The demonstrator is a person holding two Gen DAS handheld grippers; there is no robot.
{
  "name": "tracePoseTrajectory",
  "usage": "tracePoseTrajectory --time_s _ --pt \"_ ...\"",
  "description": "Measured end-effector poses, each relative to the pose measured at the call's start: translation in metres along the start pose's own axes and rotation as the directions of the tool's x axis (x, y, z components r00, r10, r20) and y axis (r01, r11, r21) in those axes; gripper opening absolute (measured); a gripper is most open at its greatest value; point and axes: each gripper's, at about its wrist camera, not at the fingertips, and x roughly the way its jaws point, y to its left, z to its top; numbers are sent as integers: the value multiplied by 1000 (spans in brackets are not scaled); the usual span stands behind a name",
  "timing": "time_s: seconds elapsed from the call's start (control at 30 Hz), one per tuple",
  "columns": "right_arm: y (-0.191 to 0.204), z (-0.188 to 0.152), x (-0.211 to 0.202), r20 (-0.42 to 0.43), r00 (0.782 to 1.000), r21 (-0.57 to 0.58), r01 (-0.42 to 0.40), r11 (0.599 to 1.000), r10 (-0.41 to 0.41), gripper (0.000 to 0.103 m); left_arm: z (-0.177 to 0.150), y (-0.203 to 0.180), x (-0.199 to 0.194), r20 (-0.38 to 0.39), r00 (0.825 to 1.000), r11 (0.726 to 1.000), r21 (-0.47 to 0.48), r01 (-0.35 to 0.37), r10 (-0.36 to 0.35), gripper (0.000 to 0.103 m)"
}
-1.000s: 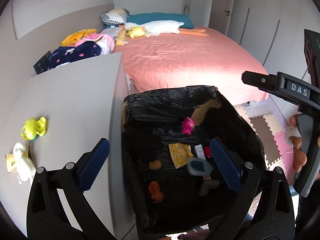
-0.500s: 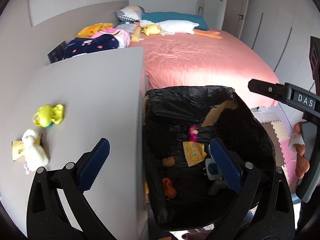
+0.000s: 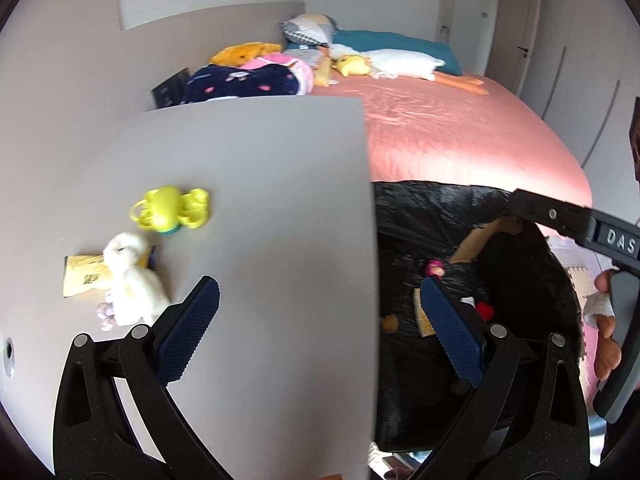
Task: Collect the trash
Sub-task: 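Move both open grippers back to the remaining table toys, then grasp the white plush with the left gripper while the right gripper grasps the yellow-green frog toy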
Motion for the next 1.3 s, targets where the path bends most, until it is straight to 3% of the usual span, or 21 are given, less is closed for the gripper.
tracePoseTrajectory --time_s 0.63,0.83,1.0,1.1,1.17,1.3 --pt "61 2 36 -49 996 -75 -77 994 73 80 -9 89 -3 13 986 975 -150 -162 166 96" --pt "74 2 49 -72 994 -90 -90 992 83 80 -10 107 14 -20 976 966 -146 -216 215 78" --pt "82 5 56 -80 993 -100 -96 990 88 80 -7 115 27 -44 979 968 -148 -201 197 67" --pt "88 7 61 -85 992 -109 -100 989 91 80 -7 115 35 -64 977 971 -122 -208 201 57" --pt "93 8 65 -91 991 -117 -106 987 96 80 -8 116 41 -84 978 972 -119 -201 191 45" --pt "107 11 76 -106 988 -140 -123 983 109 80 -10 123 39 -77 980 973 -127 -191 182 36"
